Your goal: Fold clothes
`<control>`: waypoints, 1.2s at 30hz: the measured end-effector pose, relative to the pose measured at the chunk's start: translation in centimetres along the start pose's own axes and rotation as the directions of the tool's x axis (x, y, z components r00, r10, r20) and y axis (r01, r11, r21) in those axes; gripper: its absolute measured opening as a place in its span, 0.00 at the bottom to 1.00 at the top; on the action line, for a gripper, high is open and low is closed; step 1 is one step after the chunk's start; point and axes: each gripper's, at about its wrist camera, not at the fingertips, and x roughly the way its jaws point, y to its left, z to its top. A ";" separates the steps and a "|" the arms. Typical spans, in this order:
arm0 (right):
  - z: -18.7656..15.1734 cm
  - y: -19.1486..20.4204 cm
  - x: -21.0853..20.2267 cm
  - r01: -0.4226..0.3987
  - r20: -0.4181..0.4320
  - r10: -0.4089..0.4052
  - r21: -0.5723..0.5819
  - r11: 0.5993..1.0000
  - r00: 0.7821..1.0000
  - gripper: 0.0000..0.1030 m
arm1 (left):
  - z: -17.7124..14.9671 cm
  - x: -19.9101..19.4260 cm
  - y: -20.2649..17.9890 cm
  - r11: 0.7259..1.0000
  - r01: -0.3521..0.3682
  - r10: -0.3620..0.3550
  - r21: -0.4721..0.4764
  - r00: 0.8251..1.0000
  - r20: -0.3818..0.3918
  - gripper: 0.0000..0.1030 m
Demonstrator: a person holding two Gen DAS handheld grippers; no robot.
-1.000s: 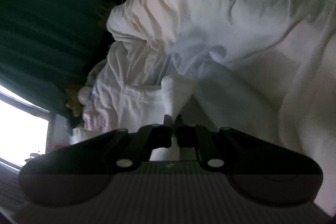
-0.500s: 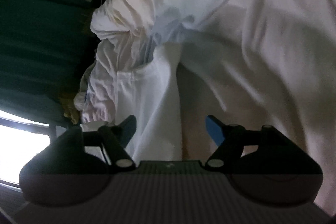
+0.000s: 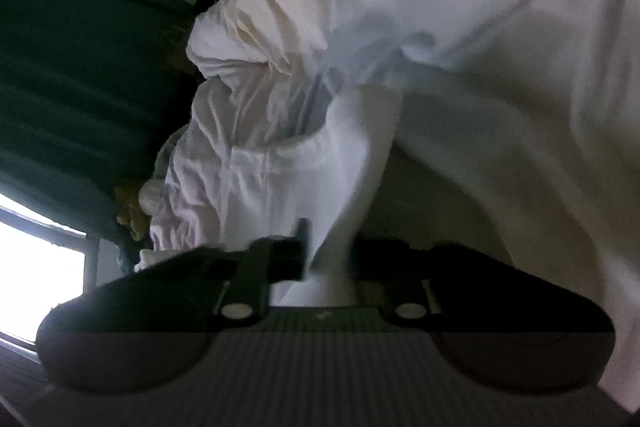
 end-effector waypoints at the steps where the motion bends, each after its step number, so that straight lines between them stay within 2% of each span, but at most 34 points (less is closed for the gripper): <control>1: 0.1 0.0 0.1 -0.013 0.009 0.013 0.001 1.000 1.000 0.11 | 0.1 -0.6 -0.8 0.999 0.002 -0.003 0.034 1.000 0.014 0.23; 3: 0.4 -0.1 0.2 -0.029 0.022 0.029 -0.006 1.000 0.999 0.07 | 0.3 -2.2 -2.6 0.995 0.009 -0.013 0.101 0.999 0.040 0.19; 7: 1.0 0.9 0.4 -0.042 0.043 0.044 -0.057 0.998 0.998 0.06 | 1.1 -6.7 -5.1 0.984 0.007 -0.023 0.177 0.996 0.084 0.16; 10: 1.7 2.1 -0.8 -0.073 0.100 0.087 -0.134 0.988 0.991 0.06 | 3.1 -11.3 -5.2 0.978 -0.018 -0.011 0.209 0.991 0.136 0.15; 13: 1.9 2.9 -2.3 -0.086 0.153 0.116 -0.190 0.978 0.981 0.06 | 5.9 -15.7 -3.5 0.980 -0.057 0.029 0.192 0.989 0.144 0.15; 15: 2.0 2.7 -2.8 -0.044 0.179 0.079 -0.192 0.980 0.981 0.05 | 6.8 -18.1 -1.5 0.980 -0.095 0.073 0.175 0.989 0.132 0.15; 17: 2.1 1.9 -2.8 0.028 0.187 0.004 -0.171 0.985 0.982 0.06 | 7.4 -19.4 0.3 0.973 -0.159 0.139 0.165 0.982 0.129 0.15; 20: 2.2 -0.6 -1.1 0.151 0.130 -0.137 -0.102 0.983 0.982 0.06 | 8.6 -19.8 3.7 0.957 -0.244 0.226 0.159 0.966 0.123 0.15; 23: 2.0 -2.2 0.5 0.197 0.072 -0.192 -0.074 0.978 0.979 0.05 | 9.1 -19.4 5.4 0.952 -0.256 0.241 0.167 0.965 0.103 0.16; 27: 1.9 -0.5 0.7 0.228 0.085 -0.215 -0.198 0.953 0.973 0.08 | 8.8 -19.8 5.6 0.949 -0.237 0.226 0.209 0.971 0.077 0.18; 31: 1.8 0.7 -0.1 0.243 0.104 -0.224 -0.242 0.939 0.969 0.10 | 7.4 -21.7 3.9 0.895 -0.285 0.269 0.343 0.958 0.096 0.26; 33: 1.6 1.9 -0.4 0.268 0.130 -0.240 -0.287 0.920 0.962 0.15 | 6.5 -23.0 3.0 0.869 -0.291 0.269 0.400 0.957 0.110 0.31; 35: 1.6 2.4 -1.3 0.302 0.180 -0.256 -0.307 0.903 0.950 0.26 | 5.5 -23.9 1.6 0.837 -0.294 0.268 0.462 0.956 0.123 0.44; 36: 1.6 2.7 -1.8 0.316 0.208 -0.260 -0.311 0.896 0.943 0.29 | 4.8 -24.4 0.9 0.823 -0.290 0.260 0.489 0.957 0.130 0.46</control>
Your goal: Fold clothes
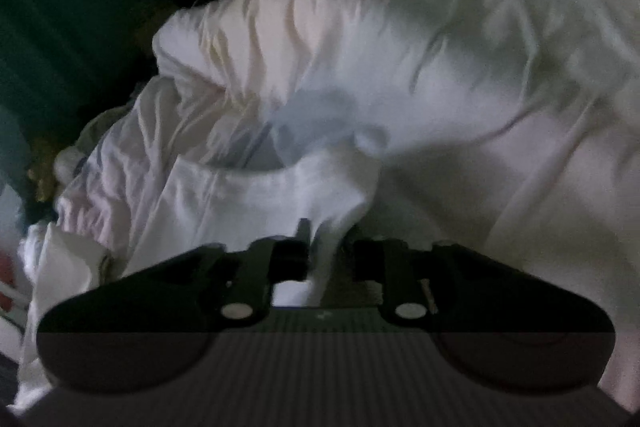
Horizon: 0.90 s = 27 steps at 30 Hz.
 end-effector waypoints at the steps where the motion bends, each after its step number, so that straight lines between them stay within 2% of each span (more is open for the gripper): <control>1: 0.1 0.1 -0.6 0.007 0.026 -0.007 -0.002 1.000 1.000 0.38 | -0.2 -0.8 -0.8 1.000 0.005 -0.005 0.030 1.000 0.011 0.50; 2: 0.3 0.2 -1.2 0.007 0.049 -0.007 -0.003 1.000 0.999 0.50 | -0.4 -1.3 -1.9 0.998 0.012 -0.013 0.057 1.000 0.023 0.56; 4: 0.5 0.4 -2.7 -0.006 0.102 0.008 -0.018 1.000 0.995 0.64 | -0.9 -1.8 -4.1 0.993 0.020 -0.026 0.115 0.998 0.049 0.65; 6: 0.6 0.9 -4.6 -0.035 0.160 0.043 -0.052 0.998 0.986 0.70 | -1.6 -2.1 -6.4 0.983 0.014 -0.029 0.184 0.996 0.079 0.69; 10: 0.6 2.5 -7.9 -0.136 0.225 0.166 -0.144 0.980 0.960 0.70 | -3.9 -2.7 -10.8 0.949 0.027 -0.065 0.315 0.992 0.112 0.77; 12: 0.5 3.5 -9.4 -0.204 0.231 0.253 -0.215 0.955 0.940 0.70 | -5.0 -1.8 -12.7 0.933 0.080 -0.113 0.350 0.991 0.074 0.77; 14: 0.3 4.4 -10.7 -0.267 0.223 0.337 -0.295 0.918 0.915 0.70 | -6.2 -1.3 -14.5 0.916 0.098 -0.128 0.389 0.990 0.053 0.78; 19: -1.2 6.5 -13.3 -0.378 0.145 0.497 -0.482 0.790 0.855 0.70 | -9.4 0.7 -19.3 0.853 0.124 -0.170 0.508 0.985 0.044 0.82; 24: -2.7 8.1 -14.4 -0.458 0.068 0.582 -0.545 0.702 0.810 0.70 | -12.8 2.3 -23.5 0.782 0.148 -0.219 0.606 0.975 0.044 0.89; 27: -3.6 9.0 -14.5 -0.505 0.012 0.616 -0.561 0.656 0.787 0.70 | -14.8 3.6 -25.4 0.737 0.180 -0.249 0.652 0.968 0.014 0.91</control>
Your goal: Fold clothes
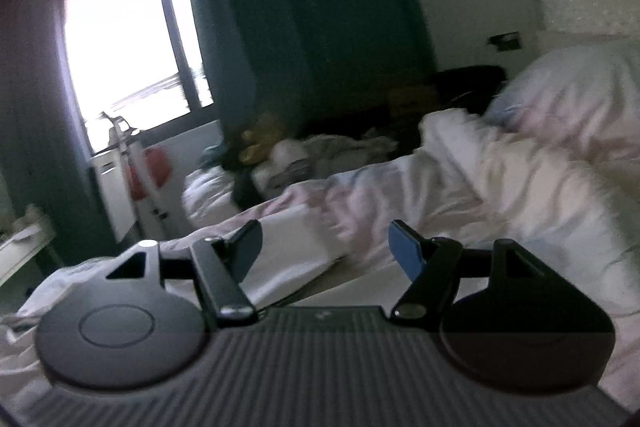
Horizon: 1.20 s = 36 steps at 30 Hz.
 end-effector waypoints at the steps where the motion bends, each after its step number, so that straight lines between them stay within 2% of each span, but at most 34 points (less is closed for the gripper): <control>1: -0.2 0.3 0.2 -0.027 -0.011 0.027 -0.001 1.000 1.000 0.70 | -0.3 0.8 -0.7 1.000 0.015 -0.015 0.014 1.000 -0.004 0.93; 6: -1.1 2.3 1.2 -0.124 -0.046 0.122 -0.028 0.992 0.991 0.70 | -2.1 4.5 -3.5 0.995 0.050 -0.050 0.091 0.999 -0.008 0.99; 12: -2.2 5.1 2.9 -0.212 -0.080 0.206 -0.078 0.974 0.975 0.70 | -3.9 7.0 -4.5 0.987 0.040 -0.047 0.159 0.998 0.042 1.00; 15: -2.6 5.9 4.1 -0.247 -0.095 0.241 -0.058 0.967 0.966 0.70 | -4.7 7.7 -4.5 0.981 0.030 -0.040 0.191 0.998 0.049 1.00; 17: -2.8 6.1 5.2 -0.261 -0.106 0.256 -0.029 0.965 0.961 0.70 | -5.1 8.2 -4.0 0.984 0.029 -0.036 0.173 0.999 0.037 1.00; 22: -3.8 5.2 8.9 -0.249 -0.142 0.254 0.050 0.967 0.957 0.70 | -6.0 9.7 -3.0 0.993 0.033 -0.031 0.112 0.999 -0.016 1.00; 27: -5.7 3.2 13.0 -0.221 -0.209 0.254 0.170 0.960 0.944 0.70 | -6.6 10.5 -3.1 0.993 0.014 -0.010 0.115 0.999 -0.033 1.00; 33: -6.7 1.7 17.0 -0.192 -0.249 0.262 0.273 0.943 0.932 0.70 | -7.7 11.7 -3.3 0.991 0.020 -0.011 0.130 0.998 -0.069 1.00; 36: -7.1 0.1 19.3 -0.134 -0.311 0.248 0.347 0.928 0.918 0.70 | -8.1 12.2 -3.2 0.991 0.021 -0.011 0.132 0.997 -0.073 1.00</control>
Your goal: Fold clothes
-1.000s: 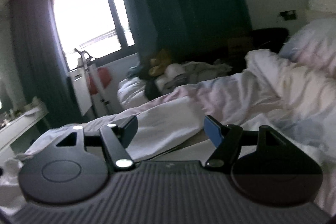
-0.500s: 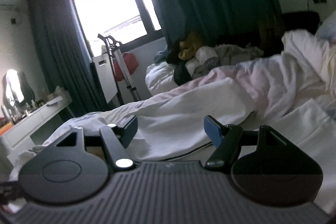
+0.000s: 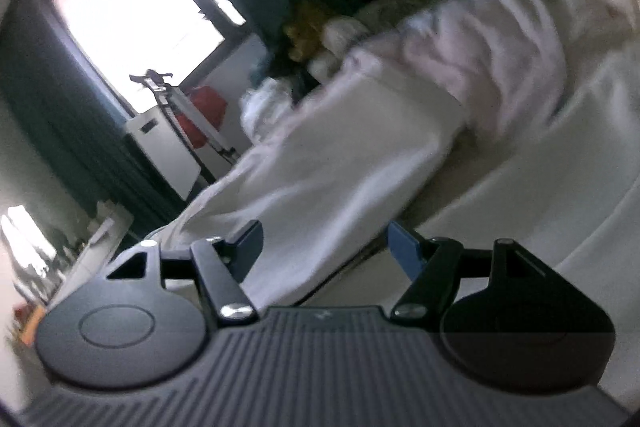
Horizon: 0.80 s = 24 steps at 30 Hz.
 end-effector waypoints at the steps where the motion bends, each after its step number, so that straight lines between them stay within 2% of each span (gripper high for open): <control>1: 0.3 -0.6 0.5 0.032 -0.025 -0.032 0.018 0.999 0.999 0.71 | 0.0 0.2 0.0 1.000 -0.001 0.001 -0.005 1.000 -0.001 1.00; 2: 0.5 -1.3 1.0 0.043 -0.039 -0.041 0.046 0.998 0.998 0.71 | 0.0 0.4 0.0 1.000 -0.002 0.002 -0.010 1.000 -0.003 1.00; 4: 1.0 -3.2 1.8 0.014 -0.041 -0.008 0.137 0.990 0.999 0.71 | -0.1 0.8 0.1 1.000 -0.001 0.001 -0.025 1.000 -0.008 1.00; 7: 1.6 -5.5 2.9 -0.021 -0.025 0.028 0.262 0.965 0.999 0.71 | -0.2 1.3 0.2 0.999 0.009 -0.010 -0.033 1.000 -0.018 1.00; 10: 2.5 -6.9 4.2 -0.073 -0.007 0.080 0.337 0.939 0.997 0.67 | -0.4 1.8 0.2 0.999 0.017 -0.019 -0.036 0.999 -0.032 1.00; 12: 3.1 -7.2 5.3 -0.081 -0.005 0.088 0.357 0.931 0.996 0.62 | -0.5 2.1 0.2 0.999 0.026 -0.028 -0.040 0.999 -0.039 1.00; 13: 3.4 -7.3 5.9 -0.081 -0.005 0.089 0.364 0.928 0.996 0.56 | -0.6 2.3 0.2 0.999 0.029 -0.031 -0.041 0.999 -0.040 1.00; 15: 4.0 -7.2 7.0 -0.070 0.000 0.075 0.355 0.932 0.997 0.37 | -0.6 2.5 0.2 0.999 0.030 -0.032 -0.044 0.999 -0.041 1.00; 16: 4.1 -7.2 7.2 -0.067 0.006 0.070 0.344 0.937 0.998 0.19 | -0.6 2.6 0.3 0.998 0.029 -0.031 -0.047 0.999 -0.040 1.00; 17: 4.2 -7.1 7.4 -0.069 0.015 0.067 0.336 0.939 0.998 0.11 | -0.6 2.7 0.4 0.998 0.029 -0.031 -0.053 0.999 -0.037 1.00; 21: 5.7 -7.1 6.6 -0.120 0.104 0.089 0.341 0.932 0.991 0.08 | -0.2 3.1 0.6 0.997 0.028 -0.030 -0.066 0.999 -0.019 1.00; 24: 7.8 -7.0 4.6 -0.194 0.208 0.130 0.329 0.924 0.969 0.08 | 0.0 3.5 0.5 0.998 0.021 -0.021 -0.060 1.000 0.007 1.00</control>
